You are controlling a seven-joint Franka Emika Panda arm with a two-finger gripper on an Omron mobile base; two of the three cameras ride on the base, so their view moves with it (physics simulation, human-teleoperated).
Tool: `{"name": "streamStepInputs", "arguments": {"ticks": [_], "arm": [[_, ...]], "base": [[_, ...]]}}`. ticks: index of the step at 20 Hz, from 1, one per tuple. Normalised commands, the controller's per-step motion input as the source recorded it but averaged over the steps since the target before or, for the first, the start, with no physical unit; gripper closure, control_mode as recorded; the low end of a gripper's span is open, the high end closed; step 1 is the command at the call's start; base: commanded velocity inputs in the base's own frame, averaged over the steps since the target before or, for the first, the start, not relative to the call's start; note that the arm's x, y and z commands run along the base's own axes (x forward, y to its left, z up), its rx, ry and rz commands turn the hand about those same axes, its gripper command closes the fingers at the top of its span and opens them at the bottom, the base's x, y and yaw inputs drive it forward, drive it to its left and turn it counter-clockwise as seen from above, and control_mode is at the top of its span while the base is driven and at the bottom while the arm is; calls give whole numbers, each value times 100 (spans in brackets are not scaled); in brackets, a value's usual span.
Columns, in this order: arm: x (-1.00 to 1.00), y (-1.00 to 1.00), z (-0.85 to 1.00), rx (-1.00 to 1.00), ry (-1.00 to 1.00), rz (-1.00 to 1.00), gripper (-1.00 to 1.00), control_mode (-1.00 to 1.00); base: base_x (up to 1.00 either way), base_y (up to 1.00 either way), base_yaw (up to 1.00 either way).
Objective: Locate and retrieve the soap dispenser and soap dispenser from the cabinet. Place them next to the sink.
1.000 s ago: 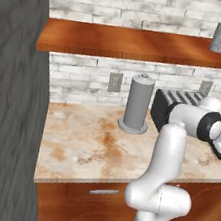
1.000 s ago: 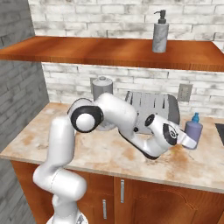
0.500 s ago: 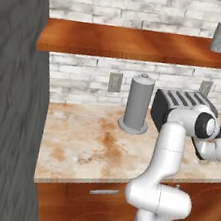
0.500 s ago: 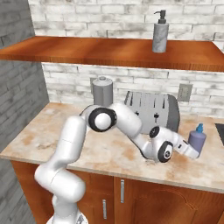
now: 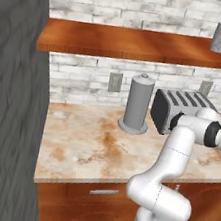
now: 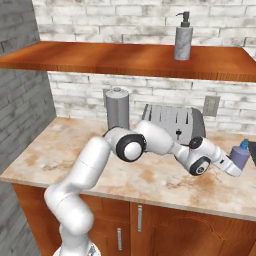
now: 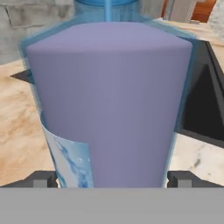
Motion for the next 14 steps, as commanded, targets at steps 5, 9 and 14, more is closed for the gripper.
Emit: {"name": "streamStepInputs", "arguments": {"ticks": [5,9,14], "arm": [[-2,-48,-42,6,-6,0,100,-100],[-21,-6,-79,-15,-19,0,100,-100],[-16,2,-81,-26,-19,0,100,-100]], "base": [[0,0,0],[0,0,0],[0,0,0]]}}
